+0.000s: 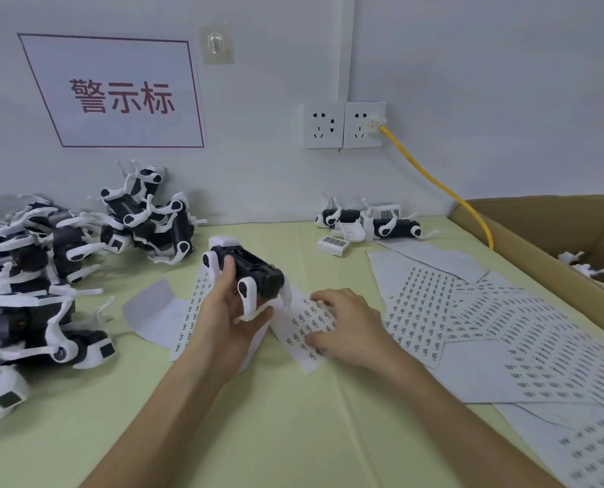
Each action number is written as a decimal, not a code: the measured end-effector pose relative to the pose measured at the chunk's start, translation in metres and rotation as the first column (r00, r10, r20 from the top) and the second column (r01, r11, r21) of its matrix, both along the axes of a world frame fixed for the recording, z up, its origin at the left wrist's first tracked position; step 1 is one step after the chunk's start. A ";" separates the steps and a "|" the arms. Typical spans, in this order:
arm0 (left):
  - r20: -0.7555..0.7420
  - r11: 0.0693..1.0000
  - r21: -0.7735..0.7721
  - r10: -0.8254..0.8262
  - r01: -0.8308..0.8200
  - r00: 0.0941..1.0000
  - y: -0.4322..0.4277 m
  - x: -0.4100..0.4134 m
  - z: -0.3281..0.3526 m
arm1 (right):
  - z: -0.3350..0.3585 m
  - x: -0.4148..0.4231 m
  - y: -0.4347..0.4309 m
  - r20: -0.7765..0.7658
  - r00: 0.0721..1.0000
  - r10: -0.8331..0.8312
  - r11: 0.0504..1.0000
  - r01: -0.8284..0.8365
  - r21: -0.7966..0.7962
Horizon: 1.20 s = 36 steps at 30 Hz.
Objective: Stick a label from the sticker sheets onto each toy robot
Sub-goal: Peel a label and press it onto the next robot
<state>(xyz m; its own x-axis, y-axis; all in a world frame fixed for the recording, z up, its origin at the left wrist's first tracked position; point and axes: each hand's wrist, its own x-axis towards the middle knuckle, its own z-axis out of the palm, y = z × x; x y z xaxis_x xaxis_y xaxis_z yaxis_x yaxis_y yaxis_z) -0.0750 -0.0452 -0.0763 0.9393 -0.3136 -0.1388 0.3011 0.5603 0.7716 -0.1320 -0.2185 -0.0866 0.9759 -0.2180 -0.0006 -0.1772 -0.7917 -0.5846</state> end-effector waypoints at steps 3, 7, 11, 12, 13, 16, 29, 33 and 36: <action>-0.027 0.996 -0.089 0.015 -0.017 1.000 0.002 0.002 -0.001 | 0.003 -0.002 -0.005 0.144 0.988 -0.051 0.987 0.027 0.161; -0.017 0.970 -0.237 -0.066 0.060 0.998 0.008 0.001 -0.001 | 0.012 -0.001 -0.013 0.359 0.913 -0.196 0.926 0.053 0.373; 0.063 0.970 -0.092 -0.222 0.227 0.973 0.007 -0.003 0.003 | 0.018 -0.002 -0.013 0.470 0.837 -0.281 0.830 -0.034 0.557; 0.069 0.960 -0.089 -0.259 0.264 0.963 0.006 -0.004 0.003 | 0.019 -0.003 -0.012 0.486 0.826 -0.284 0.807 -0.068 0.587; 0.076 0.955 -0.095 -0.275 0.281 0.959 0.005 -0.005 0.002 | 0.020 -0.003 -0.011 0.500 0.820 -0.279 0.791 -0.099 0.604; 0.055 0.946 -0.132 -0.292 0.297 0.955 0.003 -0.006 -0.001 | 0.020 -0.003 -0.009 0.526 0.819 -0.230 0.817 -0.132 0.562; 0.115 0.942 -0.136 -0.293 0.307 0.949 0.002 -0.010 0.000 | 0.015 -0.004 -0.007 0.704 0.703 0.103 0.962 -0.250 0.109; 0.139 0.948 -0.103 -0.286 0.302 0.948 0.002 -0.013 0.003 | 0.013 -0.003 -0.011 0.664 0.735 0.139 0.971 -0.232 0.053; 0.202 0.949 -0.057 -0.294 0.311 0.934 0.001 -0.013 0.002 | 0.011 -0.003 -0.013 0.646 0.751 0.138 0.975 -0.218 0.045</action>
